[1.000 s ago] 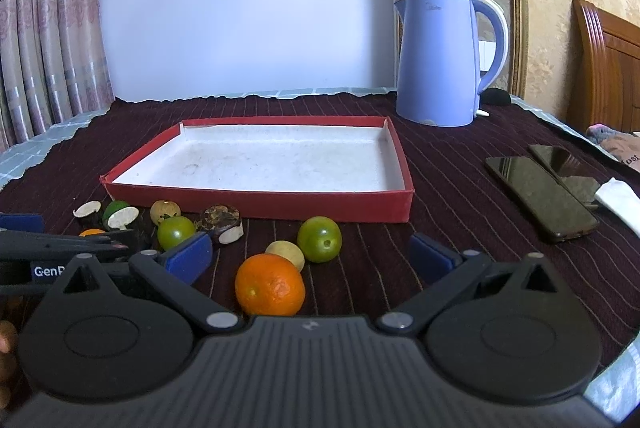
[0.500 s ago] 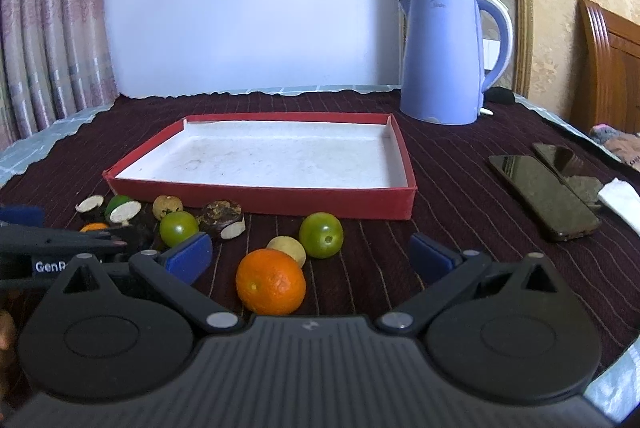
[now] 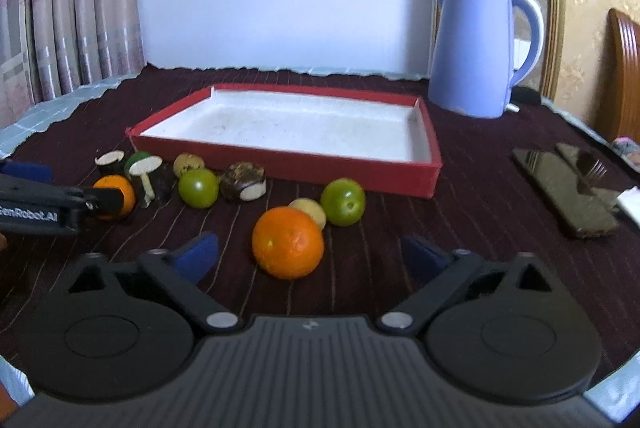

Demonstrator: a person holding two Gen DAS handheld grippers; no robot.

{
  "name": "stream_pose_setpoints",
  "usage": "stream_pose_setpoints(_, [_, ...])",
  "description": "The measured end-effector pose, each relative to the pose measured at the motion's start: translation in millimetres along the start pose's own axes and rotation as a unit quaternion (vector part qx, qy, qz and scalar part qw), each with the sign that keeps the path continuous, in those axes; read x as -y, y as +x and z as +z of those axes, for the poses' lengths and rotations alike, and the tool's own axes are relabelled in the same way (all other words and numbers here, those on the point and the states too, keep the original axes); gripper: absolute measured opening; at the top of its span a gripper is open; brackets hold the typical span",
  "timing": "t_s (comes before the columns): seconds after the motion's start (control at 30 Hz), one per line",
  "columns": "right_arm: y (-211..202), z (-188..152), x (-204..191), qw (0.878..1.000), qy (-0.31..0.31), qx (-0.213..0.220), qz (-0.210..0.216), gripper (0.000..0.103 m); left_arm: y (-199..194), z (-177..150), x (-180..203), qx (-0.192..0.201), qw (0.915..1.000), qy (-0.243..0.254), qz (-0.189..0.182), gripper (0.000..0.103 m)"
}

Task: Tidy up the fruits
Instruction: 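Close the left tool on one mandarin while the right tool grasps another mandarin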

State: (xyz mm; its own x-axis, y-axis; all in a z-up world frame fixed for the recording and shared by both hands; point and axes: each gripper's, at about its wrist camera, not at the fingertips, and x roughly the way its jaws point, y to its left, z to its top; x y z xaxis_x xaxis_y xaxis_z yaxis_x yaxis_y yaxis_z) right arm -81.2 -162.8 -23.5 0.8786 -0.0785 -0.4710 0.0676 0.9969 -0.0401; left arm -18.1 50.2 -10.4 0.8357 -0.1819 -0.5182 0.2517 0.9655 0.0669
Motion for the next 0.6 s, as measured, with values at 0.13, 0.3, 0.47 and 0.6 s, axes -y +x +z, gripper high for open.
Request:
stream_pose_setpoints(0.13, [5.9,-3.7,-1.0,1.000,0.001,-0.007,0.002,0.090,4.0,-0.9,-0.4,0.000,1.0000,0.005,-0.007,0.102])
stream_pose_setpoints(0.3, [11.2,-5.6,1.1,1.000,0.008,-0.018,0.006,0.081,13.1,-3.1,0.5,-0.016,0.9996,-0.003,-0.025,0.099])
stream_pose_setpoints(0.47, [12.6,-4.5,2.5,1.000,0.013,-0.016,0.002,0.066,29.5,-2.5,3.0,-0.044,0.9987,-0.005,-0.026,0.058])
stream_pose_setpoints(0.6, [11.9,-3.6,3.1,1.000,0.013,-0.013,0.005,0.058,30.9,-2.4,0.4,-0.046,0.9982,-0.015,-0.036,0.041])
